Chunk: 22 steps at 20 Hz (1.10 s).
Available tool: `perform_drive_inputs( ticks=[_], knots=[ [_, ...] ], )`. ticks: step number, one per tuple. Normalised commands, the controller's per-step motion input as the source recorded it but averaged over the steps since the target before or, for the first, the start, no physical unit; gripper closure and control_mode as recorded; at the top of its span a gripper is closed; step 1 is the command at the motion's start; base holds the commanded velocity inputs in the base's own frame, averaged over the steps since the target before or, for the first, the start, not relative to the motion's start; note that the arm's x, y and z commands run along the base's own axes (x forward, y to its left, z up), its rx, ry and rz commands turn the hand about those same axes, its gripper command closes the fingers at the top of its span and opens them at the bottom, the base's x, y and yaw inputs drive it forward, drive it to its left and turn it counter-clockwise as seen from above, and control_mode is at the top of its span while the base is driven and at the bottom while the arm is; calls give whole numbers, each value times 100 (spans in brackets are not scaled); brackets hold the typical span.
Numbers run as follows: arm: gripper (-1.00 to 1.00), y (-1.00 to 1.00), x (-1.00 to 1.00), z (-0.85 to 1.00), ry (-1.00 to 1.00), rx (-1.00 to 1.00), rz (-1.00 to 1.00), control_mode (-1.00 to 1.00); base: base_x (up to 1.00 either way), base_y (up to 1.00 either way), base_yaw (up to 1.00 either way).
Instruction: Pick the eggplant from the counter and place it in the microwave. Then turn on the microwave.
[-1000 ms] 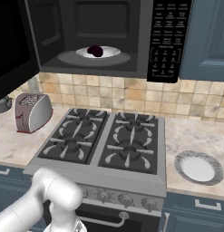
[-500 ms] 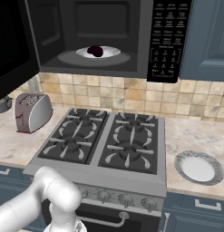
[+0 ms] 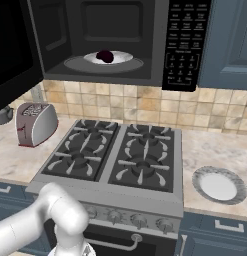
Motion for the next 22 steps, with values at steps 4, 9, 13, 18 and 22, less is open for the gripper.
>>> perform_drive_inputs(
  ticks=[4, 9, 13, 18, 22],
  knots=[
    [100, 1, 18, 0, 0, 0, -3, -100, 0, 0, 0],
    [100, 0, 6, 0, 0, 0, 0, -100, 0, 0, 0],
    [100, 0, 1, 0, 0, 0, 0, -100, 0, 0, 0],
    [100, 0, 0, 0, 0, 0, 0, -100, 0, 0, 0],
    [100, -3, 0, 0, 0, 0, 0, -100, 0, 0, 0]
  ],
)
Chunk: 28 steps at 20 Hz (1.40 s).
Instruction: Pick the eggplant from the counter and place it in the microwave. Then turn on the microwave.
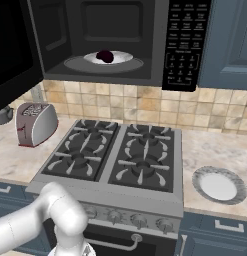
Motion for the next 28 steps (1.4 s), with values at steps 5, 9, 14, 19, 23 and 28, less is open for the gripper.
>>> perform_drive_inputs(
  ticks=[5, 9, 14, 19, 23, 28],
  knots=[
    [100, -25, 2, 0, 0, 0, -1, -100, 0, 0, 0],
    [100, -29, 0, 0, 0, 0, 0, -100, 0, 0, 0],
    [100, -27, 0, 0, 0, 0, 0, -100, 0, 0, 0],
    [100, -28, 0, 0, 0, 0, 0, -100, 0, 0, 0],
    [100, -32, -2, 0, 0, 0, 0, -100, 0, 0, 0],
    [100, -34, -5, 0, 0, 0, 0, -100, 0, 0, 0]
  ],
)
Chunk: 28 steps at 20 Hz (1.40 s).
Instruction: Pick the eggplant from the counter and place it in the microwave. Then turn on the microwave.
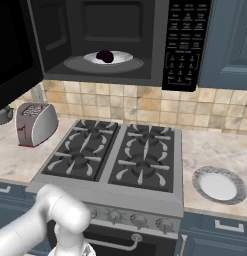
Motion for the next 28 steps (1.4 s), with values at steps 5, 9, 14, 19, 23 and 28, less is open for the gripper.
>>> perform_drive_inputs(
  ticks=[5, 9, 14, 19, 23, 28],
  knots=[
    [100, -34, -8, 0, 0, 0, 0, -100, 0, 0, 0],
    [100, -33, -11, 0, 0, 0, 0, -100, 0, 0, 0],
    [100, -33, -13, 1, -3, 0, 0, -100, 0, 0, 0],
    [100, -29, -14, 5, -7, 0, 0, -100, 0, 0, 0],
    [100, -27, -13, 7, -8, -1, 0, -100, 0, 0, 0],
    [100, -31, -9, 6, -6, 0, 0, -100, 0, 0, 0]
  ],
)
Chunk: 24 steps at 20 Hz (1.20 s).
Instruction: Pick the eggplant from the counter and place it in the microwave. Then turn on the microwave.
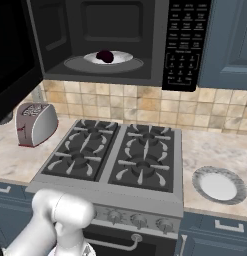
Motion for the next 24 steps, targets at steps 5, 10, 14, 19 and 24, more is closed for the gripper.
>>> perform_drive_inputs(
  ticks=[5, 10, 14, 19, 24],
  knots=[
    [100, -32, -9, 7, -6, 0, 0, -100, 0, 0, 0],
    [100, -31, -5, 14, -4, 0, 0, -100, 0, 0, 0],
    [100, -29, 0, 15, -4, 0, 0, -100, 0, 0, 0],
    [100, -25, 0, 16, -4, 0, 0, -100, 0, 0, 0],
    [100, -25, 0, 13, -3, 0, 0, -100, 0, 0, 0]
  ],
)
